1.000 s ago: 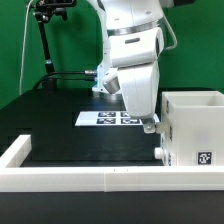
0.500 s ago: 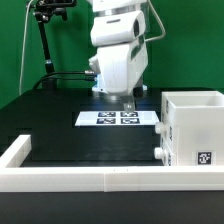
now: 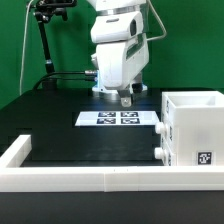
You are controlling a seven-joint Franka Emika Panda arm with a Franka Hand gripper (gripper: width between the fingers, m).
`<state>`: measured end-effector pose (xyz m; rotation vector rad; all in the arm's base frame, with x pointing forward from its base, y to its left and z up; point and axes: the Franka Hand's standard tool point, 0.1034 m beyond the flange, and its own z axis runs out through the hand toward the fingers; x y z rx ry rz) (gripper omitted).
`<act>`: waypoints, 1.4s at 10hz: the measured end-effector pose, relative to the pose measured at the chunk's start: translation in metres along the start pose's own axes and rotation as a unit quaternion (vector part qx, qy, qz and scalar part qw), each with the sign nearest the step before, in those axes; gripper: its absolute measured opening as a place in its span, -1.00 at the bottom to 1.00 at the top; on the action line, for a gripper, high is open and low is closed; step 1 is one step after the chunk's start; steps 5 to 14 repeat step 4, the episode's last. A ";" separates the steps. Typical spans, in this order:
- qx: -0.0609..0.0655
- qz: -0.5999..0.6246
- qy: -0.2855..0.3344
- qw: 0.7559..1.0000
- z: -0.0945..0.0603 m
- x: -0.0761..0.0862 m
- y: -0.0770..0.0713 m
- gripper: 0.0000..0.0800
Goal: Assemble drawer
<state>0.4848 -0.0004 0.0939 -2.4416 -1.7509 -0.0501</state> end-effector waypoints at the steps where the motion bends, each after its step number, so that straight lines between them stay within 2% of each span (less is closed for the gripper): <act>1: 0.000 0.000 0.000 1.000 0.000 0.000 0.000 0.62; 14: 0.001 0.001 0.000 1.000 0.001 -0.001 0.000 0.62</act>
Offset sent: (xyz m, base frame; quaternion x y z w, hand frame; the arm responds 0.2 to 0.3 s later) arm 0.0000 0.0000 0.0000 0.0000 0.0000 0.0000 1.0000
